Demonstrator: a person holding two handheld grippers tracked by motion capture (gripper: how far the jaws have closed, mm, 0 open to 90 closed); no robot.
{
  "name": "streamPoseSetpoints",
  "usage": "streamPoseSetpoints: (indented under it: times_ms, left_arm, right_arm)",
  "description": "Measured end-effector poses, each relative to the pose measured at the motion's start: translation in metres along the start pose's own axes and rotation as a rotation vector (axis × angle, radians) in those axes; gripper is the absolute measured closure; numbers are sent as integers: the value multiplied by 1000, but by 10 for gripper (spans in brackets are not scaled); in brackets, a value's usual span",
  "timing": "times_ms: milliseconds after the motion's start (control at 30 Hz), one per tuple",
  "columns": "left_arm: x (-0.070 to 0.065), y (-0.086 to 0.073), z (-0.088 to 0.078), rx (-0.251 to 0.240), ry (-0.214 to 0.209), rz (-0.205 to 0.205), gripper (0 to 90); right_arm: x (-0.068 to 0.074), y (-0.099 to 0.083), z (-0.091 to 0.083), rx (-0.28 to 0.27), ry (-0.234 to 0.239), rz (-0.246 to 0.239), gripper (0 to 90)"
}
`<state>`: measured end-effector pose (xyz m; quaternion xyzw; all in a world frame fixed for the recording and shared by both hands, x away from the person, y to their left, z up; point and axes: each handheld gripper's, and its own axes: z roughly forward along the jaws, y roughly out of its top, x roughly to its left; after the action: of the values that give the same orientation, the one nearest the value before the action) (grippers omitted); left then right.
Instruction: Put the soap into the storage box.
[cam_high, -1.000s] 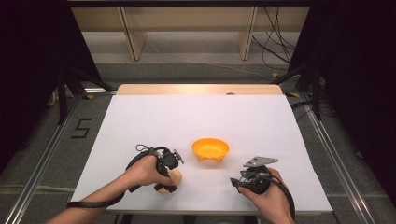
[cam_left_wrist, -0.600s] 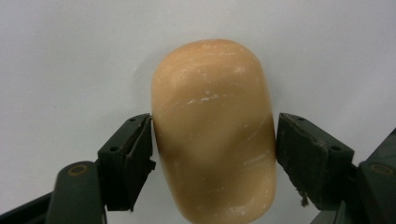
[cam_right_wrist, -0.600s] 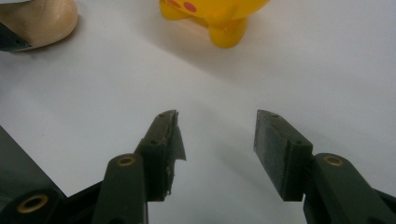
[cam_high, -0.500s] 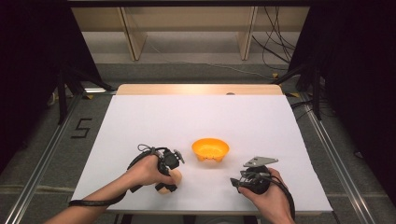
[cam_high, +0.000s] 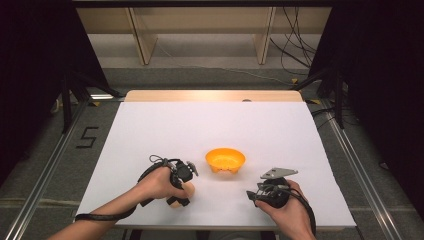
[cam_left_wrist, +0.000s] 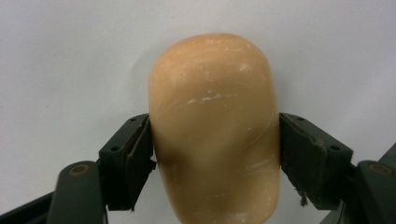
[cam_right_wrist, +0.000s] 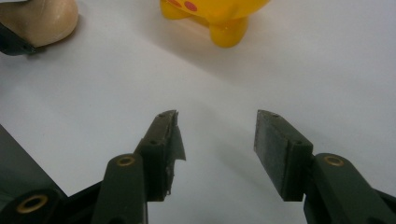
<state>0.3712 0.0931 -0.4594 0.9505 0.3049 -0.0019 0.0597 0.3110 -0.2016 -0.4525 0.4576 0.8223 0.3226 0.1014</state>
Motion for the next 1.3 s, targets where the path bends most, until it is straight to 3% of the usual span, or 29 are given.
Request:
streamPoseSetpoints:
  times_ms: [300, 567, 600, 1033, 1233, 1300]
  left_arm:
    - [0, 0, 2, 26, 7, 28, 314]
    - [1, -1, 1, 41, 11, 76, 320]
    - [1, -2, 2, 33, 10, 73, 320]
    - [2, -9, -3, 6, 7, 209, 321]
    - [3, -11, -9, -25, 7, 230, 320]
    - [2, -12, -11, -32, 9, 233, 320]
  right_arm:
    - [1, -1, 1, -5, 2, 10, 503]
    - [0, 0, 1, -9, 0, 3, 503]
    - [0, 0, 1, -9, 0, 3, 503]
    - [-1, 0, 1, -11, -1, 2, 502]
    - [-1, 0, -1, 2, -2, -1, 500]
    - [0, 0, 0, -17, -3, 5, 501]
